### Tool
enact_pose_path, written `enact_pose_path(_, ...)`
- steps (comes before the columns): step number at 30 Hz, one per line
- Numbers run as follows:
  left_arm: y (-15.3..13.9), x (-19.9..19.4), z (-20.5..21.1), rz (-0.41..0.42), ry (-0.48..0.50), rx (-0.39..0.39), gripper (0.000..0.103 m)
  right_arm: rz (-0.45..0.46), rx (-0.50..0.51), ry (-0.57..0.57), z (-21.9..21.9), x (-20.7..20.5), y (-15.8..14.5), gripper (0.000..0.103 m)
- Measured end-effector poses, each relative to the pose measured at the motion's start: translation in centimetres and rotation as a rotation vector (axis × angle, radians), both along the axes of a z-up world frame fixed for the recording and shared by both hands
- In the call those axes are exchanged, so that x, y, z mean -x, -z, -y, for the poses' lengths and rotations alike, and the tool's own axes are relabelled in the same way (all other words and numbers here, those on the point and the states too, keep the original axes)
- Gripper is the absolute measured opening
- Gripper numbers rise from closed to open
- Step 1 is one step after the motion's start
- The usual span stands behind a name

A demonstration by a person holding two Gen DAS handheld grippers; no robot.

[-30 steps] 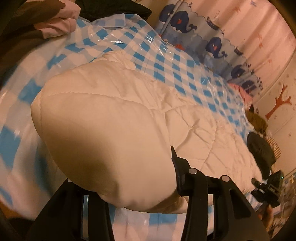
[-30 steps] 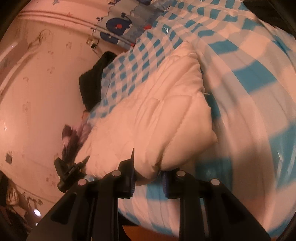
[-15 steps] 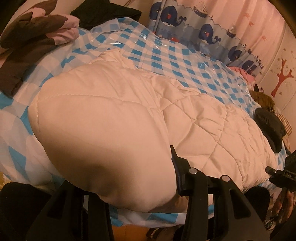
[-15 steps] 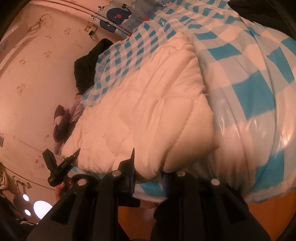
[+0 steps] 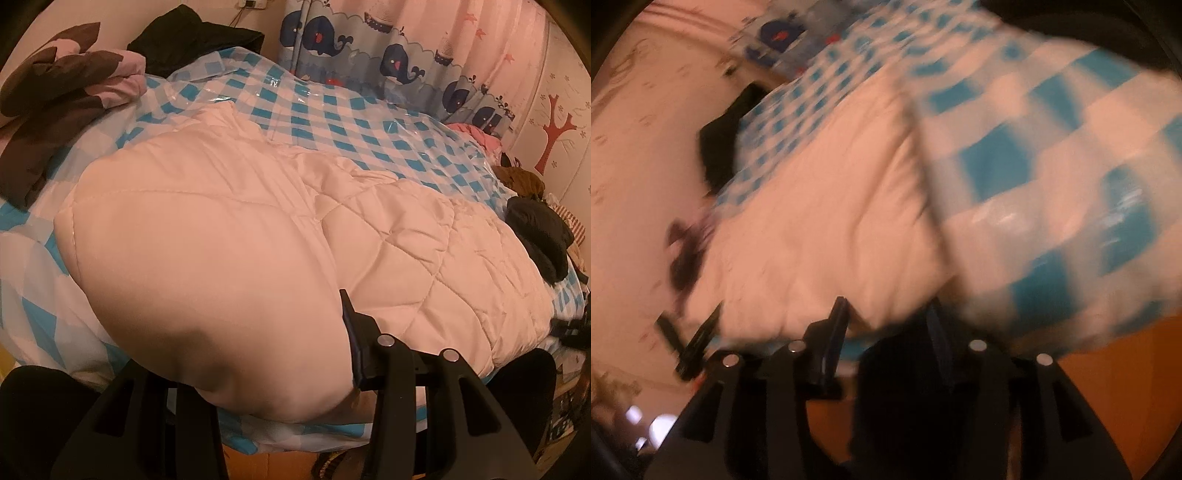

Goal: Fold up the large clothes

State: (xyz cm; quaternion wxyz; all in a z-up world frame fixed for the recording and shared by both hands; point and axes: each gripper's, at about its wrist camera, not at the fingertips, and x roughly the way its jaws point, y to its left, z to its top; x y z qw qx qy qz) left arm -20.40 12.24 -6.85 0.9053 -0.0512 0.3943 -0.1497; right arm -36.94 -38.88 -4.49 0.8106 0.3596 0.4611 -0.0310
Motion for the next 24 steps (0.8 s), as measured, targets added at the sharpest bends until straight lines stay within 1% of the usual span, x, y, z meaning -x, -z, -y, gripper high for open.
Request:
enact_pose_path(1,0.0,0.1,0.0,0.004,0.002,-0.002,0.04,0.015,0.036,0.025,0.3,-0.4,-1.0,0.045)
enact_pose_path(3,0.0,0.1,0.0,0.009,0.006,-0.005,0.04,0.108,0.13,0.064,0.2,-2.6,-4.2,0.052)
enact_pose_path(4,0.1,0.1,0.0,0.01,0.007,-0.004,0.04,0.139,0.157,0.063,-0.1,-3.5,-5.1,0.059)
enact_pose_path(5,0.1,0.1,0.0,0.009,0.007,-0.003,0.04,0.197,0.209,0.052,-0.9,-5.7,-6.5,0.063)
enact_pose_path(6,0.1,0.1,0.0,0.009,0.007,-0.002,0.04,0.23,0.236,0.041,-1.5,-7.3,-7.1,0.065)
enact_pose_path(8,0.1,0.2,0.0,0.007,0.007,0.0,0.04,0.291,0.27,0.036,-2.2,-11.6,-7.4,0.065)
enact_pose_path(10,0.1,0.1,0.0,0.006,0.006,-0.001,0.041,0.327,0.251,0.039,-2.4,-15.7,-6.1,0.065)
enact_pose_path(11,0.1,0.1,0.0,0.004,0.005,0.0,0.041,0.325,0.257,0.051,-2.3,-18.3,-4.6,0.065)
enact_pose_path(12,0.1,0.2,0.1,0.005,0.004,0.0,0.041,0.313,0.275,0.058,-2.2,-19.7,-3.4,0.065)
enact_pose_path(13,0.1,0.2,0.1,0.002,0.001,0.005,0.041,0.287,0.299,0.064,-2.0,-21.2,-1.6,0.065)
enact_pose_path(14,0.2,0.2,-0.1,-0.005,-0.003,0.022,0.042,0.21,0.318,0.071,-1.8,-22.8,1.3,0.065)
enact_pose_path(15,0.4,0.2,-0.3,-0.012,-0.008,0.043,0.046,0.135,0.276,0.072,-1.4,-23.5,3.9,0.066)
enact_pose_path(16,0.6,0.2,-0.5,-0.023,-0.015,0.064,0.048,0.078,0.209,0.074,-0.6,-23.8,6.0,0.066)
enact_pose_path(17,0.8,0.2,-0.6,-0.031,-0.018,0.082,0.05,0.078,0.144,0.101,0.4,-23.5,6.3,0.066)
enact_pose_path(19,1.3,-0.1,-1.1,-0.05,-0.022,0.12,0.055,0.123,0.175,0.145,0.9,-22.6,4.1,0.066)
enact_pose_path(20,1.8,-0.4,-1.7,-0.083,-0.031,0.171,0.061,0.15,0.206,0.131,0.4,-22.5,2.6,0.066)
enact_pose_path(21,2.3,-0.9,-2.4,-0.116,-0.04,0.227,0.069,0.169,0.236,0.11,-0.3,-22.6,1.4,0.066)
enact_pose_path(22,3.0,-1.3,-3.3,-0.16,-0.059,0.296,0.071,0.193,0.261,0.075,-1.5,-23.1,0.1,0.066)
enact_pose_path(23,3.4,-1.5,-3.6,-0.175,-0.067,0.32,0.075,0.215,0.28,0.03,-3.1,-23.7,-1.1,0.068)
enact_pose_path(24,3.8,-1.6,-3.8,-0.184,-0.072,0.33,0.079,0.246,0.306,-0.039,-5.5,-25.0,-2.5,0.07)
